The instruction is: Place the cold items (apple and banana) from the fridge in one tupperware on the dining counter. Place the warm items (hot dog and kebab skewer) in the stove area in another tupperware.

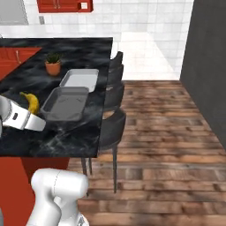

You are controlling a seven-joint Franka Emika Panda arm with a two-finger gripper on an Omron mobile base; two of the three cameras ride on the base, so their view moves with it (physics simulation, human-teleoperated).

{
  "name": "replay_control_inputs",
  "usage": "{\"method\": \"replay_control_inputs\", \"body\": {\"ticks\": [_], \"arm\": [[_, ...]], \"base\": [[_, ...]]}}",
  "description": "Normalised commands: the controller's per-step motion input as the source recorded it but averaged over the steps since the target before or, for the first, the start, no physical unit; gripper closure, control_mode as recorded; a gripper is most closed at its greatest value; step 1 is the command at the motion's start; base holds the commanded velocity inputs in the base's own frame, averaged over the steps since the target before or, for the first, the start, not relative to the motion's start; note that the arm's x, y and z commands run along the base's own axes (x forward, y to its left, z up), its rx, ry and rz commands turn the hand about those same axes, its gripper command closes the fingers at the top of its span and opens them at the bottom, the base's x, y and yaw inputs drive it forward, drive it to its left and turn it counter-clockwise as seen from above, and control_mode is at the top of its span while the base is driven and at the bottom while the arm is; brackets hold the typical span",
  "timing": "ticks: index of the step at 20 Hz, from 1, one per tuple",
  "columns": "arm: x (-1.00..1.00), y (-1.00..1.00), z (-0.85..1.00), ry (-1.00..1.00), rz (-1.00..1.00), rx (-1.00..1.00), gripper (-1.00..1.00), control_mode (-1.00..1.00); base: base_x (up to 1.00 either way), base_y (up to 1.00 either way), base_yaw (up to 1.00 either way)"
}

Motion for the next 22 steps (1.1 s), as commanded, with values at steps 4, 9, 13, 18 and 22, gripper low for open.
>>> {"method": "replay_control_inputs", "body": {"ticks": [4, 9, 13, 18, 22], "arm": [[0.00, 0.00, 0.00, 0.00, 0.00, 0.00, 1.00, 1.00], [0.00, 0.00, 0.00, 0.00, 0.00, 0.00, 1.00, 1.00], [0.00, 0.00, 0.00, 0.00, 0.00, 0.00, 1.00, 1.00], [0.00, 0.00, 0.00, 0.00, 0.00, 0.00, 1.00, 1.00], [0.00, 0.00, 0.00, 0.00, 0.00, 0.00, 1.00, 1.00]], "base": [[0.81, -1.00, 0.00], [0.68, -1.00, 0.00], [0.66, -1.00, 0.01], [0.76, -0.89, 0.15], [0.85, -0.51, 0.39]]}}
